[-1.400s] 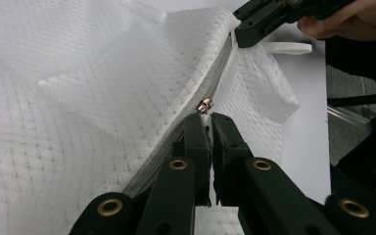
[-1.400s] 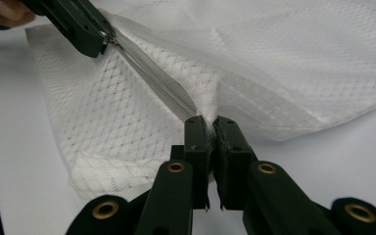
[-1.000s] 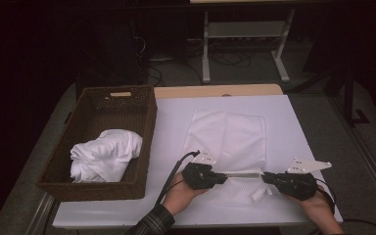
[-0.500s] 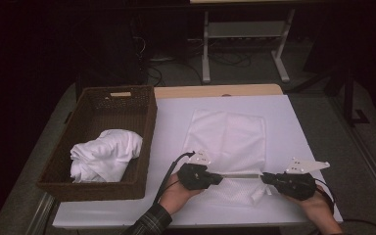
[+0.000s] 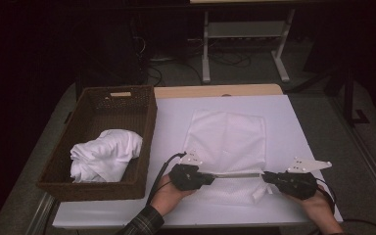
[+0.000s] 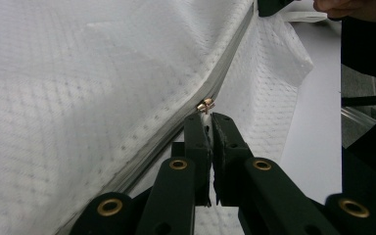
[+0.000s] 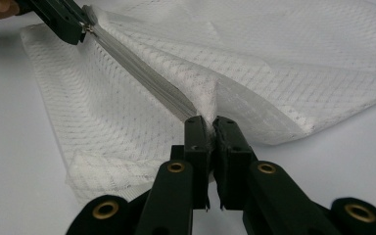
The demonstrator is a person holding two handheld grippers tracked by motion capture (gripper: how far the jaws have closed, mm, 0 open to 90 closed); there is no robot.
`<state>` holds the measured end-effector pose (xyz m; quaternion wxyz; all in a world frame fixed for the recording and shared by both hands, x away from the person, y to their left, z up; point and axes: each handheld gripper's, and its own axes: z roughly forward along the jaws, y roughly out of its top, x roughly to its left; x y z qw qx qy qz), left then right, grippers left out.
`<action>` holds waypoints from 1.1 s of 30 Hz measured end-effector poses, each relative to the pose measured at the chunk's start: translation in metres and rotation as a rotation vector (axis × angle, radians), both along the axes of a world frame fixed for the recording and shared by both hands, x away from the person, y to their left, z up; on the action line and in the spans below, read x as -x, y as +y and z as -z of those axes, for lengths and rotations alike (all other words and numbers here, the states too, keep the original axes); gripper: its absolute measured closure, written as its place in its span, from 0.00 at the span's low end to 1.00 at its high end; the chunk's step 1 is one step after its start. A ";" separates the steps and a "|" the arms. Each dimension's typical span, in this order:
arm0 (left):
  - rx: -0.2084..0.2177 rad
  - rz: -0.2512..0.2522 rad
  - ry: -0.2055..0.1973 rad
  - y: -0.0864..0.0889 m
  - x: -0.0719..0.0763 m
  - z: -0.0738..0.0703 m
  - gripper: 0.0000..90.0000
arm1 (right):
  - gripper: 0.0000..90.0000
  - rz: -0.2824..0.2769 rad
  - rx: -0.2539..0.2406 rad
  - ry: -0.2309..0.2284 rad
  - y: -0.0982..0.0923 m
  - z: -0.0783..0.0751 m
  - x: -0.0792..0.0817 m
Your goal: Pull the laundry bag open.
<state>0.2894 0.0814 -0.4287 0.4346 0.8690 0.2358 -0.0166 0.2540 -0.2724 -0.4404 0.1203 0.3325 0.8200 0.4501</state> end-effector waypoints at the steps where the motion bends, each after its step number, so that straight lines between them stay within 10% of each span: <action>1: 0.000 0.000 0.000 0.000 0.000 0.000 0.96 | 0.93 0.000 0.000 0.000 0.000 0.000 0.000; 33: -0.030 -0.063 -0.003 0.019 -0.006 0.005 0.96 | 0.94 0.031 0.023 0.007 -0.006 0.004 -0.004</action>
